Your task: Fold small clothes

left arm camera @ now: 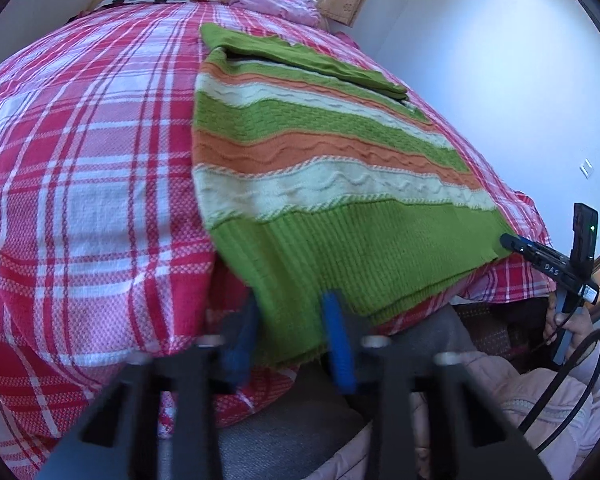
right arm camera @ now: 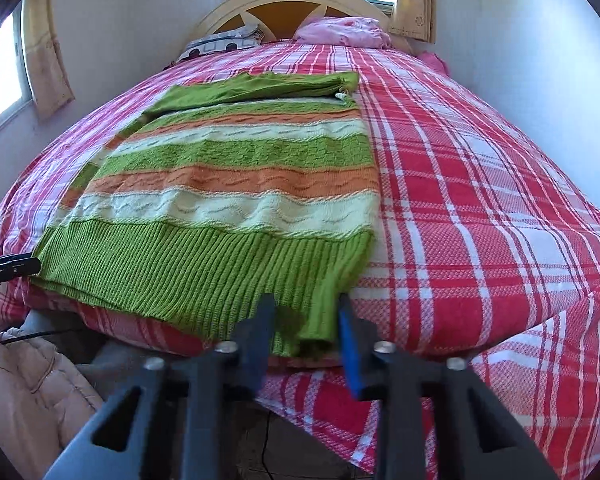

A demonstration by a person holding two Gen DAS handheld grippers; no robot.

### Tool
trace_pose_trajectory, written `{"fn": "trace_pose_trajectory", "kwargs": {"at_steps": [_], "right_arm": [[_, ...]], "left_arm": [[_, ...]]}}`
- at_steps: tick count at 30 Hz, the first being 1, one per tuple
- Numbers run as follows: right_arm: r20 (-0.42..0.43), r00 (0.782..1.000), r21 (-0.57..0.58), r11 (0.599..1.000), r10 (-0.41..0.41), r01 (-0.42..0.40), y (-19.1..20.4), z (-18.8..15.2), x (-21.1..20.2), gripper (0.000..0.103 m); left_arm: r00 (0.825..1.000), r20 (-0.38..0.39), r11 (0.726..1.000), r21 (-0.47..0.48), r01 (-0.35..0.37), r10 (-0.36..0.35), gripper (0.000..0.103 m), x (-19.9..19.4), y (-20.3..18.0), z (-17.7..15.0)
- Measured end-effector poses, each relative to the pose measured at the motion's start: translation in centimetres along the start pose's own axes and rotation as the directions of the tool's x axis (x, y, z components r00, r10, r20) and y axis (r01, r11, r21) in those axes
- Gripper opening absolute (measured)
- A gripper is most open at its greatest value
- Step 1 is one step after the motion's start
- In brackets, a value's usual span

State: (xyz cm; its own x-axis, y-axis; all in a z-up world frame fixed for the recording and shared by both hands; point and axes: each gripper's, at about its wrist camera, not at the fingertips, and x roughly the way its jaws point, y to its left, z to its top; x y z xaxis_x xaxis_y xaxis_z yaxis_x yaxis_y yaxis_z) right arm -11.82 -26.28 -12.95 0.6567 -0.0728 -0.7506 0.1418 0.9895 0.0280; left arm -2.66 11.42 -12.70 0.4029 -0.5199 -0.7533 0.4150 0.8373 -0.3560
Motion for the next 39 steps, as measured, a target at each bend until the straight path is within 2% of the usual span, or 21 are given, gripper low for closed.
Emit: {"fn": "trace_pose_trajectory", "kwargs": {"at_steps": [4,6,10,16,24,28,30,33,35,36,38,39], "right_arm": [[-0.007,0.999,0.052,0.998,0.041,-0.041,-1.2,0.2,-0.1,0.009],[-0.011,0.997,0.098,0.993,0.073,-0.072,-1.9,0.4,-0.2,0.008],[0.034,0.98,0.219,0.956,0.194,-0.197,-3.5,1.4,-1.1,0.007],[0.119,0.951,0.286,0.907,0.285,-0.307,-4.2,5.1,-2.1,0.007],[0.181,0.946,0.275,0.91,0.268,-0.31,-4.5,11.6,0.0,0.006],[0.177,0.955,0.298,0.912,0.237,-0.281,-5.0,14.2,2.8,0.004],[0.165,0.963,0.318,0.912,0.215,-0.258,-5.2,15.3,4.7,0.002],[0.129,0.973,0.341,0.913,0.191,-0.225,-5.6,16.3,7.4,0.0],[0.1,0.978,0.338,0.918,0.185,-0.208,-5.5,16.5,8.9,0.0],[0.089,0.977,0.337,0.917,0.192,-0.211,-5.5,16.4,9.4,0.0],[0.093,0.972,0.33,0.914,0.217,-0.236,-5.3,16.1,9.5,0.001],[0.107,0.967,0.314,0.915,0.231,-0.253,-5.0,15.9,9.1,0.001]], "left_arm": [[1.0,0.007,1.0,0.011,-0.021,0.021,0.015,-0.2,-0.2,0.0],[1.0,0.018,0.999,0.022,-0.025,0.025,0.013,-0.5,-0.6,0.3],[0.998,0.058,1.0,0.03,0.001,-0.003,0.012,-1.6,-1.1,1.9],[0.995,0.102,0.998,0.055,-0.005,0.0,0.011,-2.1,-1.7,6.0],[0.983,0.176,0.997,0.051,-0.058,0.049,0.006,-1.6,-0.6,11.9],[0.98,0.175,0.993,0.049,-0.104,0.094,0.006,-0.4,0.2,13.9],[0.982,0.173,0.995,0.05,-0.082,0.073,0.006,-0.4,0.8,14.5],[0.983,0.171,0.991,0.102,-0.084,0.066,0.007,-1.3,1.5,14.6],[0.986,0.159,0.988,0.137,-0.069,0.047,0.011,-2.1,2.0,14.2],[0.99,0.14,0.988,0.147,-0.052,0.031,0.017,-2.4,2.4,13.6],[0.996,0.094,0.989,0.149,-0.02,0.006,0.035,-2.7,3.1,12.1],[0.997,0.072,0.989,0.15,-0.014,0.003,0.049,-2.7,3.3,10.9]]}}
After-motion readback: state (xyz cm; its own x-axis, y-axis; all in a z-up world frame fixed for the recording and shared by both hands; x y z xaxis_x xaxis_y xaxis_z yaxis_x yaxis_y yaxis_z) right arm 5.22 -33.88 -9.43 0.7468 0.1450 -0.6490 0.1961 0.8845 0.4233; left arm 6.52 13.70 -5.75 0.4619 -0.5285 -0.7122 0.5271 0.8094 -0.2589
